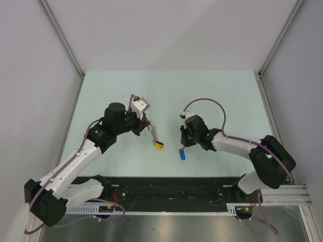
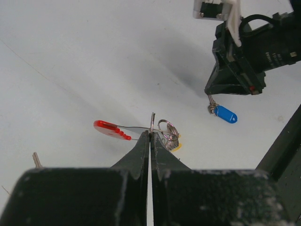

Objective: Put the keys on the keyring

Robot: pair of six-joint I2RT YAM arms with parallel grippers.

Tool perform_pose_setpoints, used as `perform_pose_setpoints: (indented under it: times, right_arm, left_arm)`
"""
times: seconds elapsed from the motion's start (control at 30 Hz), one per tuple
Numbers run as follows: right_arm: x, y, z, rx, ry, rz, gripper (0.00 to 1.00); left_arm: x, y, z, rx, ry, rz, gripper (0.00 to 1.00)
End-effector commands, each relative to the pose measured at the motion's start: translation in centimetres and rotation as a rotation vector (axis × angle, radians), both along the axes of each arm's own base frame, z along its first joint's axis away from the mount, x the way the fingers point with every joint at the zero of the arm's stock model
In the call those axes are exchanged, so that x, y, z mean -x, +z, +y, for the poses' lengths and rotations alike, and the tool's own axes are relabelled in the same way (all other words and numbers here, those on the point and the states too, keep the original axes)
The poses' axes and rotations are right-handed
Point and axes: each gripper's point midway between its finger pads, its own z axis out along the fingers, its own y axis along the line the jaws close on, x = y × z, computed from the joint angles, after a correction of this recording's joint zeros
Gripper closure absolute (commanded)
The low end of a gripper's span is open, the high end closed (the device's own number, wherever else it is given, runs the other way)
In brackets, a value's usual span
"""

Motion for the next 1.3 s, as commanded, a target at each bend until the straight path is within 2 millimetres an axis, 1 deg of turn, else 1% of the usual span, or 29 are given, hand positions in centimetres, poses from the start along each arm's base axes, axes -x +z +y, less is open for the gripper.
perform_pose_setpoints:
  times: [0.0,0.03,0.13,0.23,0.37,0.4,0.47,0.53,0.57,0.6,0.7,0.87,1.03,1.07,1.27]
  right_arm:
    - [-1.9,0.3,1.8,-0.044,0.049,-0.038,0.89]
    - [-1.9,-0.3,1.8,-0.037,0.048,-0.026,0.89]
    - [-1.9,-1.2,1.7,-0.026,0.040,-0.007,0.89]
    - [-1.8,-1.7,1.1,-0.004,0.018,0.011,0.89]
    - [-1.4,-2.0,0.1,0.029,-0.010,0.033,0.89]
    - [-1.0,-2.3,-0.2,0.041,-0.013,0.053,0.89]
    - [-1.0,-2.2,-1.0,0.066,-0.044,0.041,0.89]
    - [-0.3,-2.5,-1.6,0.073,-0.056,0.061,0.89]
    - [-0.1,-2.2,-1.7,0.063,-0.062,0.057,0.89]
    - [0.5,-2.6,-2.1,0.070,-0.068,0.075,0.89]
    - [1.5,-2.8,-2.8,0.074,-0.087,0.091,0.89]
    - [3.3,-2.7,-2.6,0.065,-0.072,0.098,0.89]
    - [5.0,-2.9,-1.3,0.051,-0.046,0.112,0.89]
    - [5.3,-3.1,-1.2,0.054,-0.045,0.119,0.89]
    - [6.4,-2.4,-0.3,0.038,-0.033,0.117,0.89]
  left_arm:
    - [-0.6,3.6,-0.2,0.046,-0.005,-0.098,1.00]
    - [-0.6,3.6,-0.1,0.044,-0.003,-0.098,1.00]
    - [-0.6,3.7,-0.1,0.047,-0.004,-0.101,1.00]
    - [-0.6,3.7,-0.1,0.047,-0.004,-0.101,0.99]
    - [-0.6,3.7,-0.1,0.046,-0.004,-0.100,1.00]
    - [-0.6,3.7,-0.1,0.046,-0.002,-0.099,1.00]
    - [-0.6,3.6,-0.1,0.045,-0.004,-0.099,0.99]
    - [-0.5,3.6,-0.2,0.045,-0.007,-0.097,1.00]
    - [-0.6,3.5,-0.1,0.043,-0.005,-0.095,1.00]
    - [-0.6,3.5,-0.1,0.044,-0.003,-0.094,1.00]
    - [-0.6,3.5,-0.2,0.045,-0.006,-0.093,1.00]
    - [-0.6,3.4,-0.2,0.043,-0.008,-0.089,0.99]
    - [-0.7,3.2,-0.3,0.041,-0.008,-0.085,0.99]
    - [-0.7,3.2,-0.2,0.041,-0.006,-0.084,1.00]
    - [-0.7,3.2,-0.3,0.041,-0.005,-0.082,1.00]
